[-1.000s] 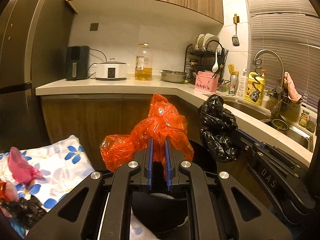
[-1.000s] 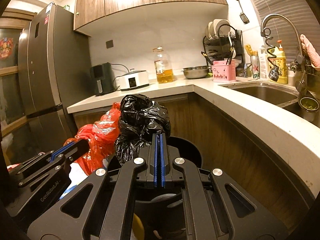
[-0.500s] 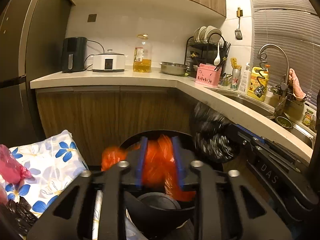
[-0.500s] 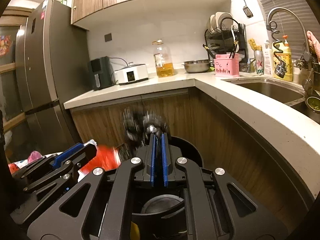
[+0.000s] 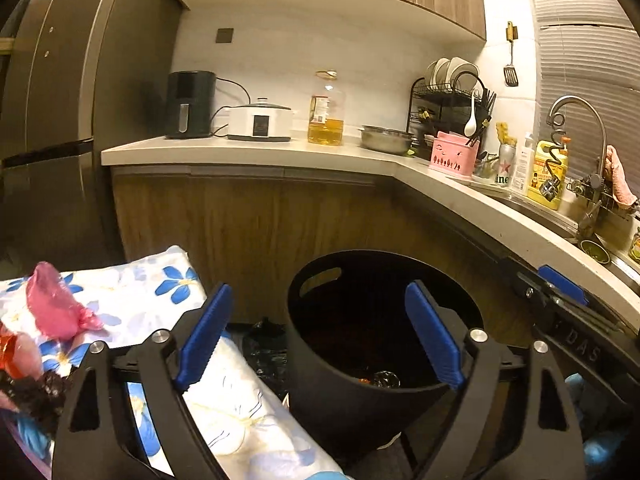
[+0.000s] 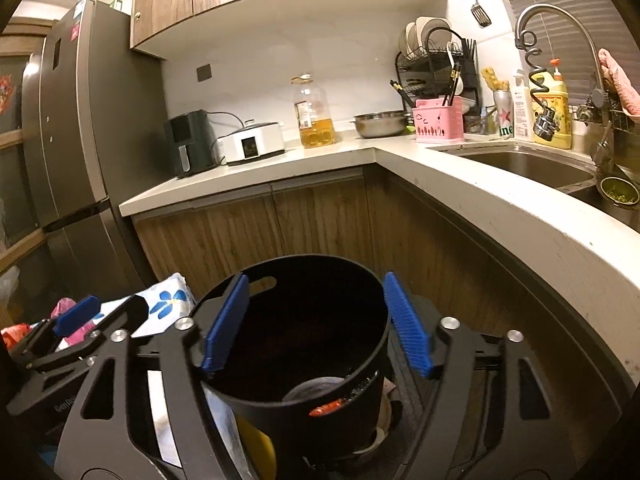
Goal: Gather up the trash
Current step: 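Move both open tools back from the bin toward the table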
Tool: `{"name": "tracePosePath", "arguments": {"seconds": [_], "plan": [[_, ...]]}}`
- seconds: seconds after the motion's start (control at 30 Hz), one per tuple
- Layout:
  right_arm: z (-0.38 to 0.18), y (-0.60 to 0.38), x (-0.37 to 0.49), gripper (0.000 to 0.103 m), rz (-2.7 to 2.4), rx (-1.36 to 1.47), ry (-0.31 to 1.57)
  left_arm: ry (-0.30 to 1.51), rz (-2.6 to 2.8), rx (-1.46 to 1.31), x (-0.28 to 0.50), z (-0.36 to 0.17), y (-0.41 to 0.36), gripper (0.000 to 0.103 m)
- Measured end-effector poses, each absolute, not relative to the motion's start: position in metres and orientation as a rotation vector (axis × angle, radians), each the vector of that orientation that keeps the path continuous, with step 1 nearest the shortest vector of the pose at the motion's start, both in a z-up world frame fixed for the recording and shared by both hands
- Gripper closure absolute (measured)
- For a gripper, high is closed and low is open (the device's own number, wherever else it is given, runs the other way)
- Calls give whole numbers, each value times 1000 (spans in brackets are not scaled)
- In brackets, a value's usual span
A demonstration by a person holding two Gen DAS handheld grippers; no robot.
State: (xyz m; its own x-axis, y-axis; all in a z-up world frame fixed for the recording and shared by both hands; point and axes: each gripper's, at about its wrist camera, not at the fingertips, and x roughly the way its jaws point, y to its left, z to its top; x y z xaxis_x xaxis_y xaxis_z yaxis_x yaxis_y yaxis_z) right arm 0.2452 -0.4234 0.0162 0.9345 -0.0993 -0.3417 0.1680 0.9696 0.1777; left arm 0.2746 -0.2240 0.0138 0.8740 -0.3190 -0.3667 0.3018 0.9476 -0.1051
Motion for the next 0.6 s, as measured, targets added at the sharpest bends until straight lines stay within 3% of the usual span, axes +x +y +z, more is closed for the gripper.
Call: {"name": "tracePosePath", "arguments": {"seconds": [0.2,0.6], "plan": [[18,-413,227,18,-152,177,338,382,-293,-23,257,16,-215,9],[19,-400,188,18,-196,133,358,381,-241,-5,215,16,-198,6]]}}
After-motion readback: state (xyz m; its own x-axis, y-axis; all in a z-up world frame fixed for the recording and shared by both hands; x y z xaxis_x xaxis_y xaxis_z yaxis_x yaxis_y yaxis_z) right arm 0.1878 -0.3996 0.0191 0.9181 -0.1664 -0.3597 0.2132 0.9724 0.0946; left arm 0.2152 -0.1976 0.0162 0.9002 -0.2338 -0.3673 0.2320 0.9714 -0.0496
